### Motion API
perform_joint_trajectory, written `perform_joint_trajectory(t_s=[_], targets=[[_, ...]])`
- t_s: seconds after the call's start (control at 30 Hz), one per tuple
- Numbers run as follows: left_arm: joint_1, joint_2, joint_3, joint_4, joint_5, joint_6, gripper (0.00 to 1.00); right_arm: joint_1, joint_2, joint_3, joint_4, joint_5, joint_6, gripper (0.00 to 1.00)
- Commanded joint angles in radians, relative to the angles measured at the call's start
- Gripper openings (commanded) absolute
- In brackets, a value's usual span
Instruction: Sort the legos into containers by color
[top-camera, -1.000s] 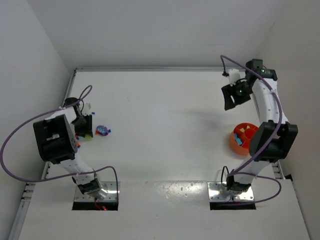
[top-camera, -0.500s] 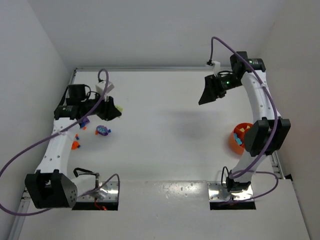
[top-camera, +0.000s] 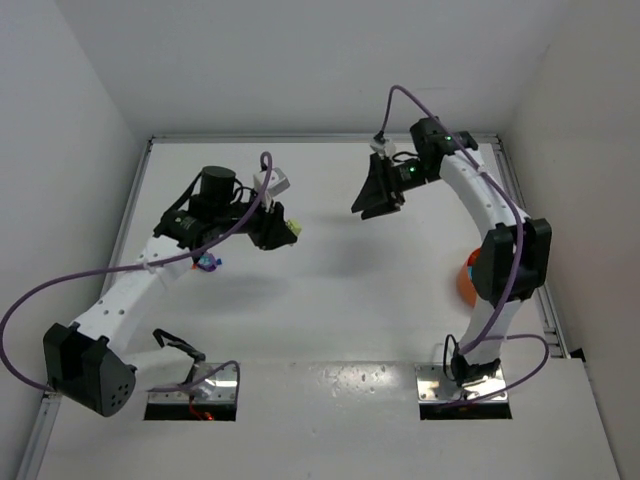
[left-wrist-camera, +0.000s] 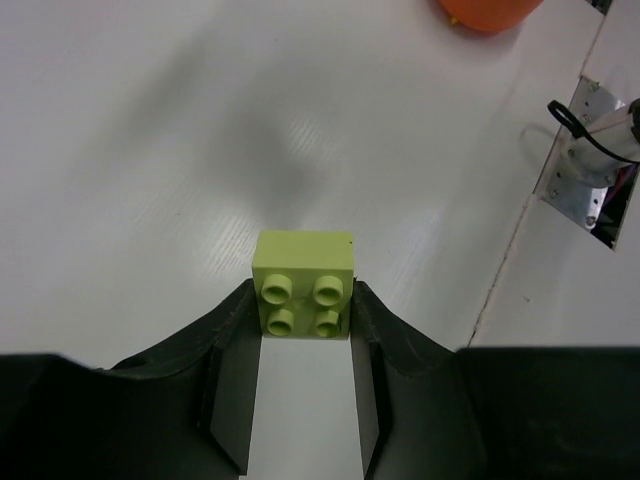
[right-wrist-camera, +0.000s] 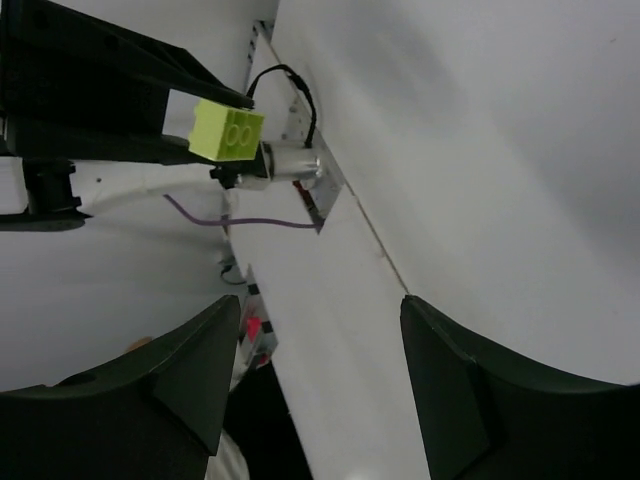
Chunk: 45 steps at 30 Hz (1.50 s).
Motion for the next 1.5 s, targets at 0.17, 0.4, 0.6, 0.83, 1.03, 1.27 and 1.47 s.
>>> perform_joint_trajectory(t_s=[0.17, 0.4, 0.6, 0.83, 1.03, 1.27, 1.47], targets=[[-0.115, 0.047, 0.023, 0.071, -0.126, -0.034, 0.0, 0.178, -0.005, 0.04, 0.188, 0.039, 0.203, 0.72], [-0.159, 0.047, 0.032, 0.08, -0.146, -0.034, 0.0, 0.253, 0.047, 0.068, 0.234, 0.071, 0.27, 0.76], [-0.159, 0.047, 0.041, 0.08, -0.155, -0.043, 0.0, 0.295, 0.095, 0.082, 0.265, 0.071, 0.309, 0.76], [-0.159, 0.038, 0.05, 0.071, -0.155, -0.043, 0.0, 0.34, 0.124, 0.106, 0.296, 0.04, 0.34, 0.78], [-0.159, 0.029, 0.05, 0.071, -0.165, -0.043, 0.0, 0.359, 0.124, 0.08, 0.296, 0.04, 0.34, 0.65], [-0.159, 0.019, 0.032, 0.071, -0.226, -0.043, 0.0, 0.359, 0.09, 0.036, 0.296, 0.05, 0.34, 0.21], [-0.159, -0.014, 0.023, 0.052, -0.304, -0.02, 0.46, 0.289, 0.003, -0.041, 0.268, 0.102, 0.304, 0.06]])
